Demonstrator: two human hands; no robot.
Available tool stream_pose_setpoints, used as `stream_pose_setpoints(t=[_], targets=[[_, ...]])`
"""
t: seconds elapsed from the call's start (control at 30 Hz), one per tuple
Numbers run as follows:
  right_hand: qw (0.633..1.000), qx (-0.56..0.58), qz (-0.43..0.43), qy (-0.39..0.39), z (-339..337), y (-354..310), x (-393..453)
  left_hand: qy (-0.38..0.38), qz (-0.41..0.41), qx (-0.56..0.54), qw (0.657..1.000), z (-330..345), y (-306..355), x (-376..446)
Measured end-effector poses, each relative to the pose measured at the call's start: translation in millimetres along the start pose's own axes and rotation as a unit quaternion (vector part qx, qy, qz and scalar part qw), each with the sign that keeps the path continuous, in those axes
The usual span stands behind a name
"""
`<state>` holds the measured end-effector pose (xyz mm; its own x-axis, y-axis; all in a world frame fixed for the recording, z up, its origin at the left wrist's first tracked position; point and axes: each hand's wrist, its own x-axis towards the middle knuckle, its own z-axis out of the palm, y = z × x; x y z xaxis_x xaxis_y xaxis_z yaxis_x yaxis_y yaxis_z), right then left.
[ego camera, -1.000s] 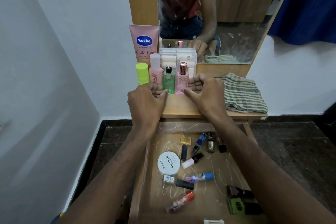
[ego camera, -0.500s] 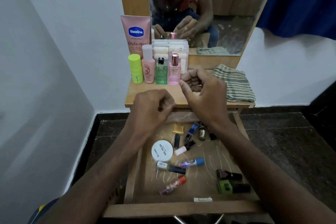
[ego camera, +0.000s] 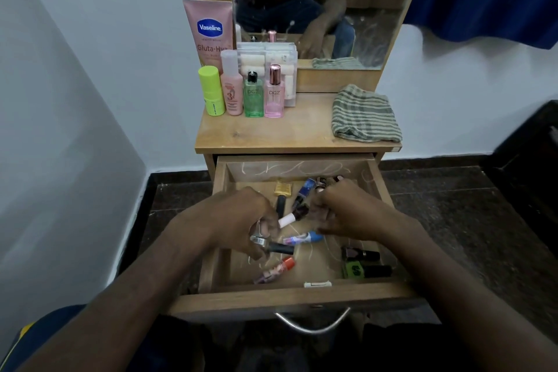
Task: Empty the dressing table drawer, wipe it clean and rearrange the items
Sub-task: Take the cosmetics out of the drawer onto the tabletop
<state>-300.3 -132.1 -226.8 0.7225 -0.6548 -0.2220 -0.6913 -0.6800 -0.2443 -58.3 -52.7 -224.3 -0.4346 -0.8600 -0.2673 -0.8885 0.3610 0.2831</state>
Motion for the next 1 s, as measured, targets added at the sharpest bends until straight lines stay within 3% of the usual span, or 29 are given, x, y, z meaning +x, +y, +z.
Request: stream_pose_setpoints(t=[0.2, 0.3, 0.43, 0.6, 0.8, 1.0], targets=[[0.998, 0.051, -0.013, 0.022, 5, 6, -2, -0.012, -0.003, -0.015, 1.0, 3, 0, 1], [0.992, 0.093, 0.015, 0.081, 4, 12, 2, -0.019, 0.012, -0.022, 1.0, 4, -2, 1], [0.983, 0.099, 0.047, 0.144, -4, 17, 11, 0.058, 0.022, -0.097, 0.993, -4, -12, -5], [0.996, 0.022, 0.01, 0.086, -3, 8, 44, 0.23, -0.039, -0.222, 0.947, -13, -25, -6], [0.993, -0.021, -0.107, 0.038, 3, -11, 70, 0.328, -0.071, -0.376, 0.864, -20, -24, -7], [0.994, 0.013, -0.096, 0.052, 14, -3, 82, 0.451, -0.096, -0.365, 0.809, -27, -26, -7]])
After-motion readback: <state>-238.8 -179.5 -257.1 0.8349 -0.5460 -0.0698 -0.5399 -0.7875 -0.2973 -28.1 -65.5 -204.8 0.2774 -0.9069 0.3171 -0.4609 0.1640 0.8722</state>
